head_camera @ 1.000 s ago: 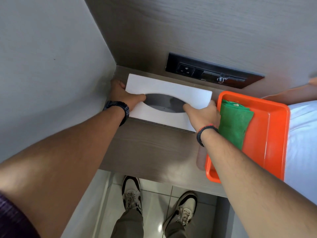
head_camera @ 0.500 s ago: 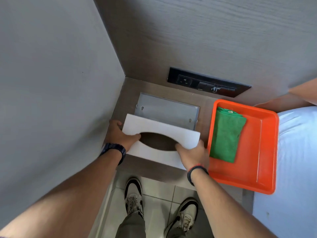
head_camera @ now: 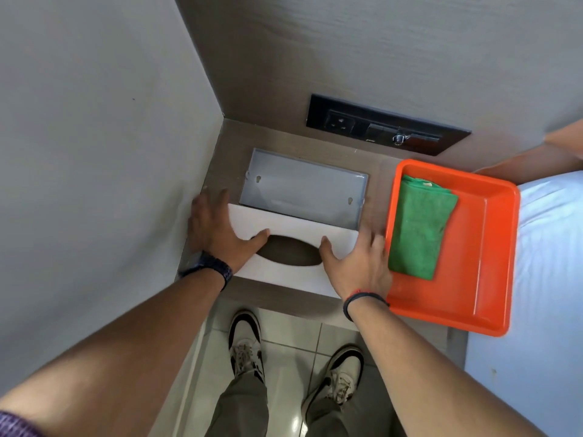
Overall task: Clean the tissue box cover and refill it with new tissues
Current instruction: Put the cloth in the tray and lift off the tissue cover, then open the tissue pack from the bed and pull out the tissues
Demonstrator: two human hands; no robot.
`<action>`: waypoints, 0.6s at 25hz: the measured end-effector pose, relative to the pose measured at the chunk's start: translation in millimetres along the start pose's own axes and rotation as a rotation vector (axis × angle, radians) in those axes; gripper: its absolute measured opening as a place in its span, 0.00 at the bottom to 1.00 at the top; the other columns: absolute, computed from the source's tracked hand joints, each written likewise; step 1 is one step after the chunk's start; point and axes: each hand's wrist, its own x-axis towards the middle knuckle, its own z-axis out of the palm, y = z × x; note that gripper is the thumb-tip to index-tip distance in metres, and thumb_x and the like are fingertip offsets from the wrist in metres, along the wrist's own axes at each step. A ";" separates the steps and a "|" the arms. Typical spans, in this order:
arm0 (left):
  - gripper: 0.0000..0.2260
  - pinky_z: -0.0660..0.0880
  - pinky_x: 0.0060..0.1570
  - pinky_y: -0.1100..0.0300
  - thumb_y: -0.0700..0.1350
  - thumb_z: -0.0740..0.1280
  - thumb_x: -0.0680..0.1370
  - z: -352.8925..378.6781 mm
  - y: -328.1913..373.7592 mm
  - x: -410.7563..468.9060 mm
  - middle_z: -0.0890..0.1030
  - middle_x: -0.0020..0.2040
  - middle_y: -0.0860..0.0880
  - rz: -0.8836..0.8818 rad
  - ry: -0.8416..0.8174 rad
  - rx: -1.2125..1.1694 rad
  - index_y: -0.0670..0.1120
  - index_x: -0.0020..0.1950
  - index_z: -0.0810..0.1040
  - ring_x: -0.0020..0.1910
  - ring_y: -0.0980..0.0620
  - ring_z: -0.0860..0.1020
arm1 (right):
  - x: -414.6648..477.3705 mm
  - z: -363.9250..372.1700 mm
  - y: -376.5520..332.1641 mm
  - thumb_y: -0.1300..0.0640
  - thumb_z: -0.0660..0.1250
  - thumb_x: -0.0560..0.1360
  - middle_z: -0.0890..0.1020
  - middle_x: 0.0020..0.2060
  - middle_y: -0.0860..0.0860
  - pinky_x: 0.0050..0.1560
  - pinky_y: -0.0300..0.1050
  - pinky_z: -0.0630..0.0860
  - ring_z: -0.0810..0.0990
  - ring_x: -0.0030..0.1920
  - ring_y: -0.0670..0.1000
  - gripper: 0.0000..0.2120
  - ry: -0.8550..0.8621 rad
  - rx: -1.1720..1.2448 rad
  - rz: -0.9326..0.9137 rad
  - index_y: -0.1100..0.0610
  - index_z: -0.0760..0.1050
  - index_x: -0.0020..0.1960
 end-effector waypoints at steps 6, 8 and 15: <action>0.40 0.59 0.66 0.42 0.65 0.67 0.67 -16.1 61.0 9.8 0.59 0.75 0.42 0.477 -0.061 0.176 0.50 0.73 0.60 0.72 0.39 0.57 | 30.1 -39.0 7.6 0.38 0.62 0.69 0.71 0.68 0.60 0.56 0.56 0.75 0.72 0.65 0.63 0.38 0.101 -0.199 -0.402 0.54 0.60 0.74; 0.32 0.69 0.60 0.47 0.61 0.68 0.69 -18.6 86.1 -3.1 0.70 0.69 0.43 0.512 -0.093 0.117 0.48 0.68 0.69 0.66 0.40 0.68 | 35.0 -63.0 19.1 0.41 0.63 0.68 0.79 0.52 0.59 0.40 0.52 0.77 0.80 0.49 0.63 0.30 0.210 -0.106 -0.376 0.56 0.71 0.65; 0.08 0.75 0.34 0.58 0.52 0.71 0.68 14.7 250.3 -110.1 0.81 0.36 0.50 0.623 -0.237 -0.166 0.49 0.40 0.79 0.35 0.45 0.80 | 21.4 -202.4 168.1 0.47 0.64 0.69 0.80 0.33 0.51 0.27 0.46 0.74 0.80 0.33 0.58 0.13 0.598 0.088 -0.068 0.56 0.78 0.43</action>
